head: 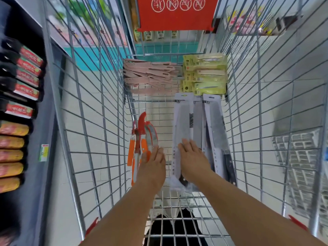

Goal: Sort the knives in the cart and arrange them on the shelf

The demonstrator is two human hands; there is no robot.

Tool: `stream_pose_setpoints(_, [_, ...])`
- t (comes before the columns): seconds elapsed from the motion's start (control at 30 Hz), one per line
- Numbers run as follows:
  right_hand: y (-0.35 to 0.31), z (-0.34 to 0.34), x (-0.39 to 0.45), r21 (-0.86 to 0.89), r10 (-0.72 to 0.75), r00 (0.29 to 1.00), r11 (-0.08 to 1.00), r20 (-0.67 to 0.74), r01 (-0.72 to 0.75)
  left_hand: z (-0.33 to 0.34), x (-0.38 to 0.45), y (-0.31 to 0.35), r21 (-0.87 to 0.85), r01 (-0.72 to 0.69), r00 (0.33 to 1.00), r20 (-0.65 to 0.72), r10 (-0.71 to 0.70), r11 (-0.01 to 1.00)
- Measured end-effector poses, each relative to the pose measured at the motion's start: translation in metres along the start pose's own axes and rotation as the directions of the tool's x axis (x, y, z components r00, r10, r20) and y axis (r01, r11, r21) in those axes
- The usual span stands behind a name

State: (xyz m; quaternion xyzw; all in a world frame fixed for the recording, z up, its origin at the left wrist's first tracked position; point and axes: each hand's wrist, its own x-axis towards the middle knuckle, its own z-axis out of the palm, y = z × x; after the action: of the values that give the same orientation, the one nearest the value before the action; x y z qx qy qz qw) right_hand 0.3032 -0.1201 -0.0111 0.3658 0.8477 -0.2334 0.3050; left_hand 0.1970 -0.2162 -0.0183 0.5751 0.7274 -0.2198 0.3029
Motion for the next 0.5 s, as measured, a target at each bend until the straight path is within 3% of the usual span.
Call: stream_pose_setpoints(0.5, [-0.005, -0.003, -0.009, -0.11, 0.005, 0.999, 0.994, 0.05, 0.001, -0.011, -0.015, 0.0, -0.137, -0.037, 0.999, -0.043, 0.032, 0.99])
